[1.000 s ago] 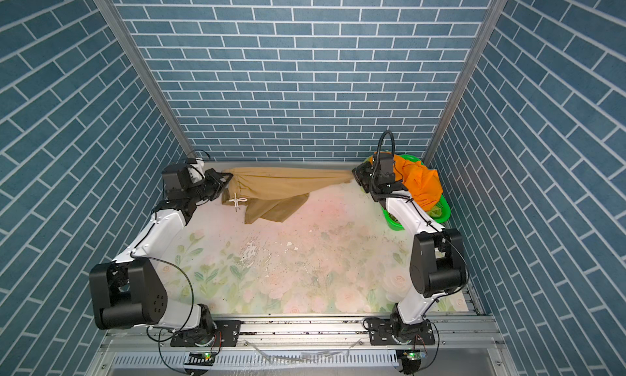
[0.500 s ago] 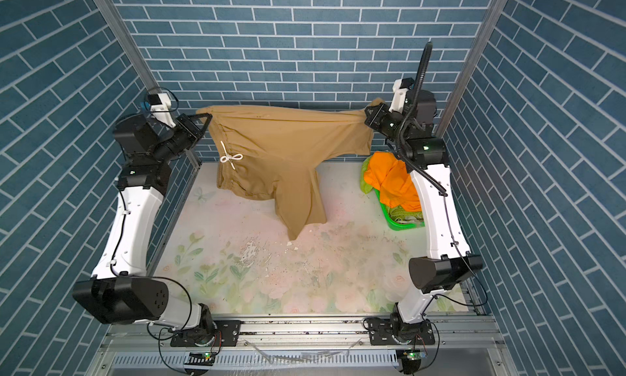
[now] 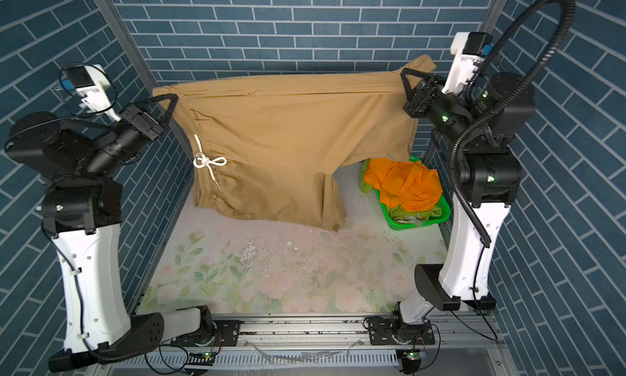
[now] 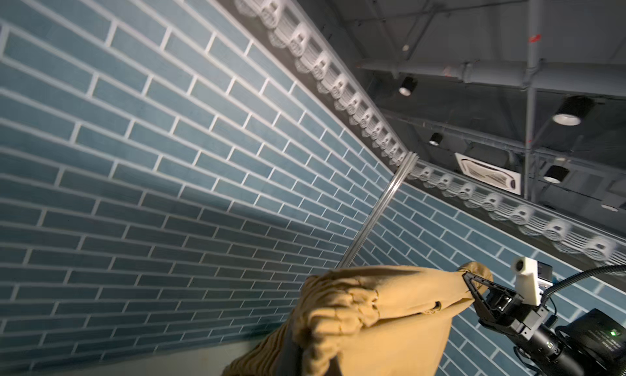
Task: Fold and stack the shorts
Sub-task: 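Lift the shorts high with both grippers, holding waistband and hem, then lower the hanging shorts onto the table with both grippers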
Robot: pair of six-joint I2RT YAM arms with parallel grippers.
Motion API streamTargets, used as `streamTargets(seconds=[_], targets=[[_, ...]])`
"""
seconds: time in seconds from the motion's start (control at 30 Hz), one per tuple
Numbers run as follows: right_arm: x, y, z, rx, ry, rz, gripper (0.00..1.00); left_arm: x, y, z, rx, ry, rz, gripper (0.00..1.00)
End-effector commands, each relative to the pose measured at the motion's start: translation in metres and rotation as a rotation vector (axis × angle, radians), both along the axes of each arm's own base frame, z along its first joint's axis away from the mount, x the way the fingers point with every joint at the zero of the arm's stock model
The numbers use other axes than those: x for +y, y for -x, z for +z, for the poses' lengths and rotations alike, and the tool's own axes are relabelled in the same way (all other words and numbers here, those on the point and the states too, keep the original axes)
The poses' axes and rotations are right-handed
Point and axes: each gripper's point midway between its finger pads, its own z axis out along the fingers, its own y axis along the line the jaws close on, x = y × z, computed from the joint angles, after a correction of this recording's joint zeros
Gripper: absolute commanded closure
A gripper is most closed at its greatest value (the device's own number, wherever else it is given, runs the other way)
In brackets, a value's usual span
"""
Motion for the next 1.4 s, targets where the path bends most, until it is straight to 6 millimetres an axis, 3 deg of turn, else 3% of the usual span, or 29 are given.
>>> streamTargets(seconds=[0.0,0.1,0.2,0.3,0.4,0.47,0.63,0.83,0.93,1.03,1.13,1.23,1.37], targets=[[-0.050,-0.147,-0.193,0.485,0.145,-0.221,1.00,0.097,-0.110,-0.170,0.475,0.075,0.319,1.00],[-0.039,-0.184,-0.268,0.615,0.215,-0.195,1.00,0.102,-0.130,-0.252,0.642,0.080,0.309,1.00],[-0.026,-0.206,-0.320,0.672,0.296,-0.184,1.00,0.105,-0.137,-0.326,0.782,0.081,0.312,1.00],[-0.013,-0.219,-0.347,0.685,0.341,-0.162,1.00,0.106,-0.137,-0.390,0.890,0.096,0.317,1.00],[0.002,-0.227,-0.367,0.689,0.375,-0.137,1.00,0.107,-0.138,-0.431,0.961,0.101,0.322,1.00],[0.013,-0.230,-0.374,0.682,0.393,-0.122,1.00,0.109,-0.143,-0.446,0.982,0.104,0.321,1.00],[0.031,-0.239,-0.365,0.619,0.385,-0.117,1.00,0.113,-0.170,-0.456,0.966,0.125,0.311,1.00],[0.023,-0.235,-0.319,0.533,0.354,-0.163,1.00,0.114,-0.216,-0.420,0.844,0.180,0.247,1.00],[0.017,-0.224,-0.293,0.505,0.328,-0.162,1.00,0.118,-0.224,-0.394,0.796,0.145,0.254,1.00],[0.012,-0.208,-0.280,0.520,0.321,-0.156,1.00,0.123,-0.223,-0.385,0.795,0.121,0.262,1.00],[0.023,-0.188,-0.294,0.601,0.329,-0.104,1.00,0.126,-0.213,-0.395,0.825,0.121,0.275,1.00],[0.043,-0.167,-0.326,0.660,0.394,-0.068,1.00,0.132,-0.202,-0.412,0.851,0.142,0.293,1.00],[0.053,-0.157,-0.368,0.741,0.389,-0.053,1.00,0.135,-0.193,-0.422,0.865,0.155,0.299,1.00]])
